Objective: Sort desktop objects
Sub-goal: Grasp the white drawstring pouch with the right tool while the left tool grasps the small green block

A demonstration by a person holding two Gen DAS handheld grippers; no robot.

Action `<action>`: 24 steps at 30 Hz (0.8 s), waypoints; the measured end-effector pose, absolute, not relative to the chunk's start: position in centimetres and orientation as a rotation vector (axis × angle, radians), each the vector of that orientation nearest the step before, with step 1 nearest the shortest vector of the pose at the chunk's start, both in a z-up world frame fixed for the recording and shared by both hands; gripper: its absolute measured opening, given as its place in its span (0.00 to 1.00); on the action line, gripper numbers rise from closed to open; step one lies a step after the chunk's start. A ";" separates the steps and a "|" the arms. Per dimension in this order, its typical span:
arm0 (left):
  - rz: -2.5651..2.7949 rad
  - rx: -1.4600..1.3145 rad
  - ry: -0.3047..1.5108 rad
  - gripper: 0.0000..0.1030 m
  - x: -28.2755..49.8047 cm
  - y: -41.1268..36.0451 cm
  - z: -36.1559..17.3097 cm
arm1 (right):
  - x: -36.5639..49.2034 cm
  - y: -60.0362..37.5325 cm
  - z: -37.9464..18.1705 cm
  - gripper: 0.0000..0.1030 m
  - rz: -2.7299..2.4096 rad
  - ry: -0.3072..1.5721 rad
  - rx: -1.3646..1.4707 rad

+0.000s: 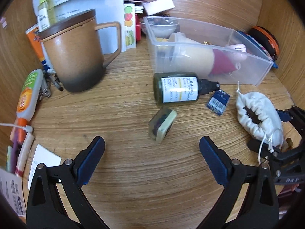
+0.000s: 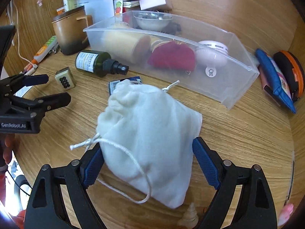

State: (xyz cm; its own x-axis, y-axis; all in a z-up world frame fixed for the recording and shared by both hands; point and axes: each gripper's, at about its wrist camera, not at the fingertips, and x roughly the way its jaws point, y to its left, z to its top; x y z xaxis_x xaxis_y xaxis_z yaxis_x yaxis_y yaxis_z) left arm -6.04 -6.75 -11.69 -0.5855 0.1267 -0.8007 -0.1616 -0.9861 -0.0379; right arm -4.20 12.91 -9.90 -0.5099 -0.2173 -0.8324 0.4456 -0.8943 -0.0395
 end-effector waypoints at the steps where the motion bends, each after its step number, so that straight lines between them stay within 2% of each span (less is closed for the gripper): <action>1: 2.657 -1.331 0.056 0.98 -6.1 -6.7 -11.6 | -4.4 13.1 -10.0 0.84 -2.407 0.331 1.285; 3: 2.652 -1.325 0.065 0.98 -6.5 -6.7 -11.5 | -4.5 13.6 -10.0 0.79 -2.407 0.296 1.276; 5: 2.654 -1.325 0.082 0.98 -6.9 -6.7 -11.6 | -4.6 13.7 -9.9 0.65 -2.412 0.317 1.264; 6: 2.655 -1.321 0.080 0.97 -7.0 -6.7 -11.6 | -4.6 13.9 -9.8 0.62 -2.413 0.323 1.256; 8: 2.652 -1.316 0.073 0.85 -7.4 -6.8 -11.6 | -4.8 14.4 -9.6 0.54 -2.401 0.293 1.254; 9: 2.638 -1.322 0.066 0.73 -7.6 -6.9 -11.7 | -4.9 14.6 -9.6 0.53 -2.398 0.275 1.255; 10: 2.624 -1.332 0.060 0.65 -7.8 -6.9 -11.8 | -5.3 14.9 -9.5 0.50 -2.389 0.246 1.257; 14: 2.634 -1.324 0.076 0.55 -7.7 -6.9 -12.0 | -5.6 15.6 -9.3 0.44 -2.362 0.184 1.262; 16: 2.639 -1.310 0.084 0.40 -7.6 -6.9 -11.9 | -5.7 15.6 -9.4 0.40 -2.356 0.176 1.259; 22: 2.645 -1.298 0.076 0.16 -7.6 -7.1 -12.0 | -5.8 15.7 -9.3 0.33 -2.341 0.145 1.254; 24: 2.651 -1.298 0.070 0.15 -7.5 -7.2 -12.0 | -5.8 16.0 -9.3 0.32 -2.338 0.129 1.254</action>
State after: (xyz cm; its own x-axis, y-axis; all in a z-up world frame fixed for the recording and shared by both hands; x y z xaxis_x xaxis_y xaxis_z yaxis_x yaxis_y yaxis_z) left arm -7.48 -7.20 -11.97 -0.5990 0.1484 -0.7869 -0.1899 -0.9810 -0.0405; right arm -5.83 15.96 -9.28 -0.4645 -0.3676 -0.8057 0.4542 -0.8799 0.1395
